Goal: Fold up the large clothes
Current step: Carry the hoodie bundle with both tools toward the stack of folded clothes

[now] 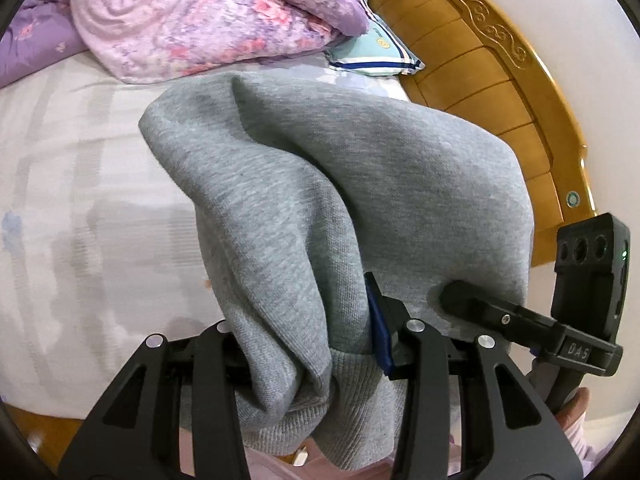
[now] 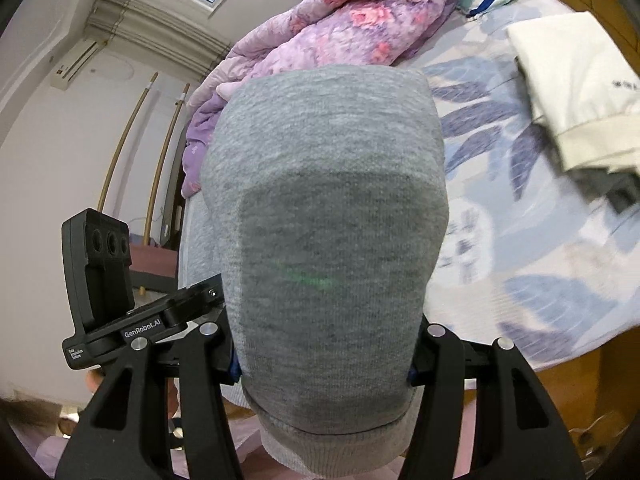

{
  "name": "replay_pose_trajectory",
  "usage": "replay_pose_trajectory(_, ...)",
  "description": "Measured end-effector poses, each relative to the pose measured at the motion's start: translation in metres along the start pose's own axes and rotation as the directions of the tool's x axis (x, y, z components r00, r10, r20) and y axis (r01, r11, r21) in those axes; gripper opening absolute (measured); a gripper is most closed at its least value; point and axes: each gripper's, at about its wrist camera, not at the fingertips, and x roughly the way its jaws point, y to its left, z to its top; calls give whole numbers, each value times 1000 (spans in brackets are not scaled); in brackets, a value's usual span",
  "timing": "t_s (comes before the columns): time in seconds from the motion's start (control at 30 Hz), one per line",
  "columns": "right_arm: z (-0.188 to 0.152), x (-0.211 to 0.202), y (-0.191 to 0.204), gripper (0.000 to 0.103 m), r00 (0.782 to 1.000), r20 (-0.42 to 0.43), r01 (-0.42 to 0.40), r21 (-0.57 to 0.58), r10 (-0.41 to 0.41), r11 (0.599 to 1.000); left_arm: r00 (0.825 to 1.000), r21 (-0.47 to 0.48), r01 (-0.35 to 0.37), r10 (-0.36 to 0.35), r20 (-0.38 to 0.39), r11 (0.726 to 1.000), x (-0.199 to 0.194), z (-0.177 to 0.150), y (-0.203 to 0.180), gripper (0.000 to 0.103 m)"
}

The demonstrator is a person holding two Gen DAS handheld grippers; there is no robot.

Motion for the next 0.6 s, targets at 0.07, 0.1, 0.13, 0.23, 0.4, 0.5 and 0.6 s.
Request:
replay_pose_trajectory(0.07, 14, -21, -27, 53, 1000, -2, -1, -18, 1, 1000, 1000, -13, 5, -5, 8, 1000, 22, 9, -29, 41)
replay_pose_trajectory(0.1, 19, -28, -37, 53, 1000, -5, 1, -21, -1, 1000, 1000, -31, 15, -15, 11, 999, 35, 15, -45, 41)
replay_pose_trajectory(0.13, 28, -38, -53, 53, 1000, -10, 5, -21, -6, 1000, 1000, -41, 21, -21, 10, 999, 47, 21, -59, 41)
replay_pose_trajectory(0.23, 54, -66, -94, 53, 999, -27, 39, -14, -40, 999, 999, -55, 36, -37, -15, 998, 87, 40, -99, 41)
replay_pose_trajectory(0.4, 96, -95, -152, 53, 995, -25, 98, -9, -99, 995, 996, -27, 56, -58, -71, 998, 155, 84, -155, 41)
replay_pose_trajectory(0.5, 122, -103, -181, 53, 992, -18, 122, 21, -122, 992, 993, -11, 59, -60, -97, 998, 195, 120, -182, 41)
replay_pose_trajectory(0.6, 155, -108, -213, 53, 990, -7, 141, 43, -141, 989, 993, 21, 54, -52, -105, 998, 233, 157, -205, 41)
